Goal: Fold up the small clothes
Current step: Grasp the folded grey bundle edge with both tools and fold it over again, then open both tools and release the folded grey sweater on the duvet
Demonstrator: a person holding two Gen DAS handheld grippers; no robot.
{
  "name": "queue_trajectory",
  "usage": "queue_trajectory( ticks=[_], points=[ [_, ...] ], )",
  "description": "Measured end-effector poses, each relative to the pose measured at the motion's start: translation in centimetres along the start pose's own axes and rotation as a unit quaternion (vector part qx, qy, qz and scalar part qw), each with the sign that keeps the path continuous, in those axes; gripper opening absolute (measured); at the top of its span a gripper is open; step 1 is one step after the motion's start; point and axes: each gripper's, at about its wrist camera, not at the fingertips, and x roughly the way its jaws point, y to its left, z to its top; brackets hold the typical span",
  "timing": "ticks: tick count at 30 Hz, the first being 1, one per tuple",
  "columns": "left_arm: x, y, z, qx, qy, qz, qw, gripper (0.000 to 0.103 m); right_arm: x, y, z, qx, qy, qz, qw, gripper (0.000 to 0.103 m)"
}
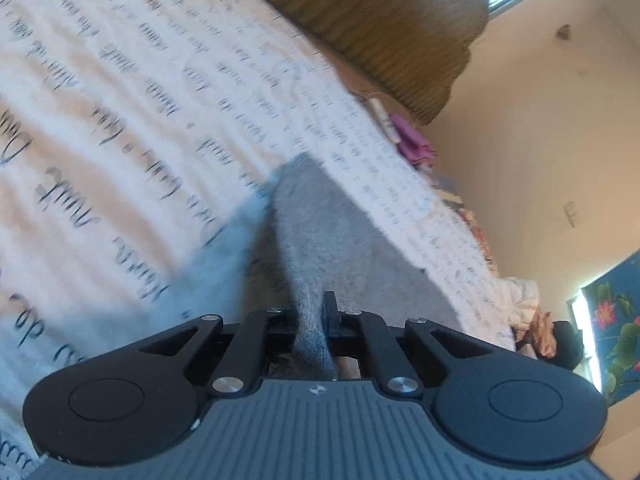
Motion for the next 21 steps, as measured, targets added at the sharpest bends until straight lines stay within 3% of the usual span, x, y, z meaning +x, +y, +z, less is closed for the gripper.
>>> queue_trajectory(
  ticks=[1,3,5,6,7,9,10,12,16,18,21],
  points=[
    [0.1,1.0,-0.1,-0.008,0.006,0.013,0.9999,0.014,-0.6,-0.1,0.1,-0.002,-0.002,-0.001,1.0,0.013],
    [-1.2,2.3,0.8,-0.042,-0.008,0.032,0.9986,0.015,-2.5,0.8,1.1,-0.026,-0.029,-0.002,0.999,0.023],
    [-4.1,2.2,2.8,-0.038,-0.072,0.019,0.9965,0.026,-4.7,2.0,2.8,-0.069,-0.082,-0.006,0.994,0.052],
    [-5.6,1.6,3.9,-0.022,-0.112,0.027,0.9932,0.05,-5.1,2.7,3.8,-0.086,-0.099,-0.01,0.991,0.062],
    [-6.7,0.8,5.1,-0.002,-0.152,0.04,0.9875,0.081,-5.2,3.6,5.2,-0.106,-0.115,-0.019,0.987,0.071],
    [-7.4,-1.2,7.5,0.029,-0.224,0.073,0.9714,0.103,-3.8,5.0,7.8,-0.139,-0.118,-0.015,0.983,0.071],
    [-6.8,-1.9,8.5,0.046,-0.245,0.07,0.9658,0.103,-2.2,5.6,9.2,-0.149,-0.11,-0.018,0.982,0.071],
    [-3.3,-2.9,10.6,0.068,-0.22,0.078,0.9702,0.096,1.5,6.4,11.5,-0.167,-0.09,-0.041,0.981,0.071],
    [7.3,-4.4,11.6,0.12,-0.087,0.086,0.9852,0.079,8.8,7.3,13.8,-0.185,-0.037,-0.092,0.978,0.071],
    [12.0,-5.4,10.8,0.166,-0.02,0.086,0.9821,0.077,10.8,7.3,13.5,-0.197,-0.02,-0.098,0.975,0.071],
    [16.1,-6.7,10.1,0.211,0.01,0.093,0.9731,0.078,12.7,7.6,12.7,-0.224,-0.006,-0.094,0.97,0.066]
  ],
)
